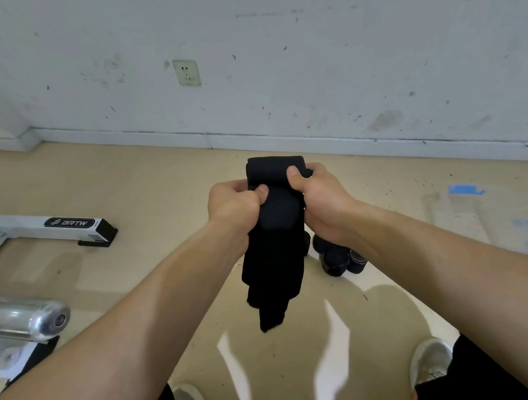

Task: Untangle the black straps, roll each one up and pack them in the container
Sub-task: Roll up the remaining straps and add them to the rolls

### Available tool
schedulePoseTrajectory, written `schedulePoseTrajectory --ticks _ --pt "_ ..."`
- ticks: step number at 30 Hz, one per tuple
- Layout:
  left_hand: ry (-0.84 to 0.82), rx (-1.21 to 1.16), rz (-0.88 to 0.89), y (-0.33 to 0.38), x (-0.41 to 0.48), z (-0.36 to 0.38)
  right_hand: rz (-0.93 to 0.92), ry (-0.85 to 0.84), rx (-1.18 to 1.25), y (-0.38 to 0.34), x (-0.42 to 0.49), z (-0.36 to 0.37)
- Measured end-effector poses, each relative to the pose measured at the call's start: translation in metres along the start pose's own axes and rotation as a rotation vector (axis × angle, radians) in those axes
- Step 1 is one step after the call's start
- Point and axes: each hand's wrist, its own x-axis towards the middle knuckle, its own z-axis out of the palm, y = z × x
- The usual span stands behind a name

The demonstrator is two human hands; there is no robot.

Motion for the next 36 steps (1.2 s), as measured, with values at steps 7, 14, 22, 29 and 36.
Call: schedulePoseTrajectory --ticks 7,14,22,29,36 --pt "0.011 0.069 0.0 0.0 0.011 -0.009 -0.015 -0.128 0.017 -0.004 -0.003 -0.004" --pt "-0.015 0.12 0.011 -0.001 0.014 -0.012 -0.075 -0.127 -0.063 -0.008 -0.003 -0.015" --pt "-0.169 0.032 -0.058 0.004 0.012 -0.013 -0.176 -0.126 -0.178 -0.014 -0.002 -0.027" --pt "-0.192 -0.185 -0.201 0.018 0.001 -0.021 -0.19 -0.153 -0.214 -0.019 -0.003 -0.031" --pt "-0.287 -0.139 -0.195 0.016 -0.005 -0.022 -0.292 -0.103 -0.43 -0.015 -0.009 -0.025"
